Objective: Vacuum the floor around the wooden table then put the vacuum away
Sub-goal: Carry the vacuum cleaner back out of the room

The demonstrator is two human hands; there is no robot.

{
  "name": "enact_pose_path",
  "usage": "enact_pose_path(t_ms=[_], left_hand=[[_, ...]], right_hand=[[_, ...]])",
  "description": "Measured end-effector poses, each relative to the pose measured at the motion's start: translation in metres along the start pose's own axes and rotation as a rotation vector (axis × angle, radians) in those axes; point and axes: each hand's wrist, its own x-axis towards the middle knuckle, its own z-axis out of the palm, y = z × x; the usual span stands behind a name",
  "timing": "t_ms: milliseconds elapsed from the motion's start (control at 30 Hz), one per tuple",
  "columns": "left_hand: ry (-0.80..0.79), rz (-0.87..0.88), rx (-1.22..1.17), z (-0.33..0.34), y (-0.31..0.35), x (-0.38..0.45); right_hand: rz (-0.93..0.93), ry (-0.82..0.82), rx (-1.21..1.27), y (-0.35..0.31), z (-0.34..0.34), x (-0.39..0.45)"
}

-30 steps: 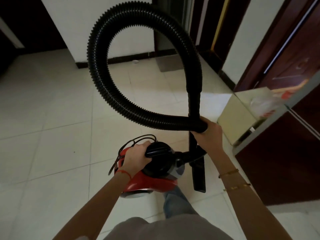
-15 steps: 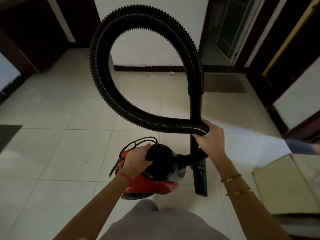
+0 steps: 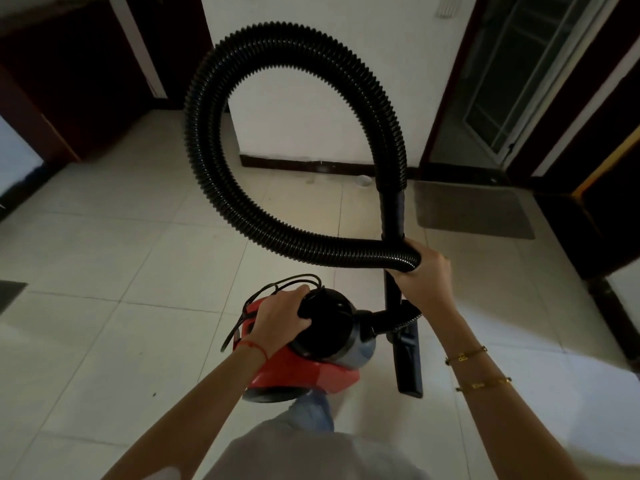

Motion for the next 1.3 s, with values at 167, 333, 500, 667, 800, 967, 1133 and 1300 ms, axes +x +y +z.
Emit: enact_pose_path(t_ms=[167, 333, 500, 667, 800, 967, 1133, 1300], left_hand=[[-0.003, 0.020, 0.002, -0.021, -0.035, 0.126], [-0.025, 0.028, 0.010, -0.045, -0.064, 0.243], [-0.032, 0.006, 0.024, -0.055, -0.095, 0.365], [-0.016, -0.002, 0.026, -0.062, -0.129, 0.491], [-0.020, -0.014, 0.019, -0.077, -0.154, 0.591], [-0.036, -0.050, -0.036, -0.093, -0.195, 0.706], [-0.043, -0.064, -0.050, -0.108, -0.242, 0.816], [-0.094, -0.062, -0.072, -0.117, -0.295, 0.918]], right_hand=[[0.020, 0.008, -0.010, 0.003, 0.030, 0.125], [0.059, 0.020, 0.013, 0.010, 0.059, 0.241], [0.058, 0.031, 0.044, 0.027, 0.100, 0.362], [0.049, -0.008, 0.053, 0.043, 0.140, 0.493], [0.052, -0.050, 0.036, 0.047, 0.168, 0.600], [0.043, -0.050, 0.000, 0.047, 0.210, 0.727], [0.007, 0.009, 0.037, 0.038, 0.254, 0.833], [0.025, 0.033, 0.063, 0.042, 0.312, 0.931]])
